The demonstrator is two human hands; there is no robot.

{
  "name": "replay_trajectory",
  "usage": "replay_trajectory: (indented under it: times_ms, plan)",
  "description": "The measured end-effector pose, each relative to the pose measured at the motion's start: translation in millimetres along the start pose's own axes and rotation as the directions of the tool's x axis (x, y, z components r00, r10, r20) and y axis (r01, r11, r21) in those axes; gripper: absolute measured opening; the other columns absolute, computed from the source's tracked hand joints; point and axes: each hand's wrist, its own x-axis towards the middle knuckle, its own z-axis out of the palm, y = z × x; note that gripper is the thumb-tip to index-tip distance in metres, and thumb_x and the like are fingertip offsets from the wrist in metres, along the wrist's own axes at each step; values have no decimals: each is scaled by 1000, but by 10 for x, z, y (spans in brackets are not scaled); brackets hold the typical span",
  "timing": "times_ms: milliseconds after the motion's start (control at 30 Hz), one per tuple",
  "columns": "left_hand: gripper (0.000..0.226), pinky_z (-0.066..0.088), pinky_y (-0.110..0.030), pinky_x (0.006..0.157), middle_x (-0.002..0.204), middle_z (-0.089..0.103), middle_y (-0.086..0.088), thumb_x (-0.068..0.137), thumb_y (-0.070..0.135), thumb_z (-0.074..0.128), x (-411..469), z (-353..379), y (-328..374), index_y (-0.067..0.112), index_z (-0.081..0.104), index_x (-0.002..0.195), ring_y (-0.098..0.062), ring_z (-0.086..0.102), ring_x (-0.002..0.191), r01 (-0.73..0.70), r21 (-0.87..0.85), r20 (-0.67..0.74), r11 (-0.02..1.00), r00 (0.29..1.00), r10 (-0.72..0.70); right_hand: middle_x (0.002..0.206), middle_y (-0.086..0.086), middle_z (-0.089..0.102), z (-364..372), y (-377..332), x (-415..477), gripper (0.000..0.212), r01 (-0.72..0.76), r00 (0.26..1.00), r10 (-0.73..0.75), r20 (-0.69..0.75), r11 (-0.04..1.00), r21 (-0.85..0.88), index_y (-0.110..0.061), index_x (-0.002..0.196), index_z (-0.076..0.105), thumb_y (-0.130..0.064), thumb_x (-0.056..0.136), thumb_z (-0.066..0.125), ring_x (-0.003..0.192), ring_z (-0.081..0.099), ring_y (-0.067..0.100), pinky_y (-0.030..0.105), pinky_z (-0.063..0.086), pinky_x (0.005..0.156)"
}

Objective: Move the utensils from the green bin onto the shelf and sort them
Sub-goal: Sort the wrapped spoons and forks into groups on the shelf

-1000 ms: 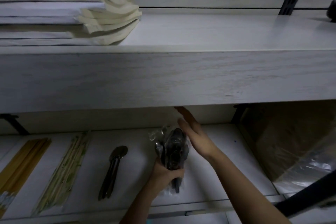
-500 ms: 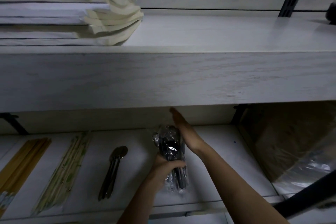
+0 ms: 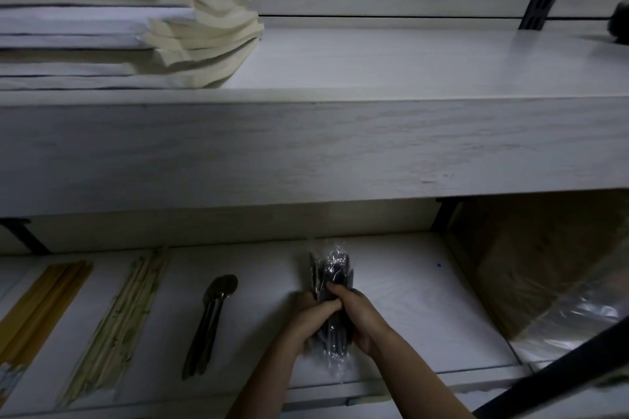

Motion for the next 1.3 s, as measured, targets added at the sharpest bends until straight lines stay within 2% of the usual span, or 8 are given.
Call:
replay_trajectory:
  times_ms: [133,300,433,533,800,1033,1200,1300]
  plan:
    - [57,53,-30,87,106,68,4,58,62,54,26,-68,-43,33,67,106,-13,65,97,-169,325,12,931,985,175,108,24,67,-42,-5,72,36,-1,997,-7,-76,995,-99,4,117,57,-23,93,54,98,66,33,39,55,86]
    - [39,40,-21,87,123,60,-4,95,39,44,72,-82,-191,18,52,127,-18,56,111,-213,492,-88,844,952,292,111,14,66,-39,49,122,43,54,966,-149,-212,917,-396,-1,116,58,-36,91,55,103,63,29,37,51,93]
    - [57,33,-30,102,121,55,-8,91,49,21,100,-98,-327,16,50,126,-22,46,115,-126,740,-190,661,903,385,113,17,62,-3,70,158,49,32,924,-262,-279,778,-627,-7,113,63,-49,89,51,105,59,32,38,49,92]
    - [70,26,-32,110,135,45,-11,89,57,23,102,-127,-394,12,35,141,-24,35,127,-123,719,-238,684,881,409,122,18,52,-11,60,148,53,-9,902,-307,-303,689,-725,-9,121,58,-50,90,49,116,49,36,39,43,100]
    - [64,9,-28,120,159,5,-4,96,23,47,35,-106,-450,12,12,148,-16,4,147,-344,391,-229,854,862,452,153,5,26,-221,74,-100,65,266,888,-420,-186,800,-538,-9,150,17,-29,96,48,142,26,23,34,23,117]
    - [70,1,-17,113,148,-21,14,97,37,42,62,-89,-534,23,-4,148,-2,-7,139,-378,491,-111,785,866,487,154,-1,28,-375,254,-180,72,373,852,-519,-68,694,-616,-16,150,15,-31,91,52,141,28,12,35,25,118]
    - [69,-4,-22,115,143,-28,9,99,40,32,82,-37,-520,18,-14,145,-3,-16,136,-300,620,-123,725,875,468,136,1,40,-317,195,-123,61,336,839,-542,-56,595,-730,-17,147,16,-20,96,48,124,42,16,26,34,102]
    - [66,-12,-26,115,145,-29,4,99,43,28,76,-56,-515,22,-23,136,-9,-26,136,-257,671,-121,695,887,445,144,7,35,-338,161,-145,63,304,859,-509,-58,597,-743,-13,149,12,-25,97,45,133,33,22,27,27,109]
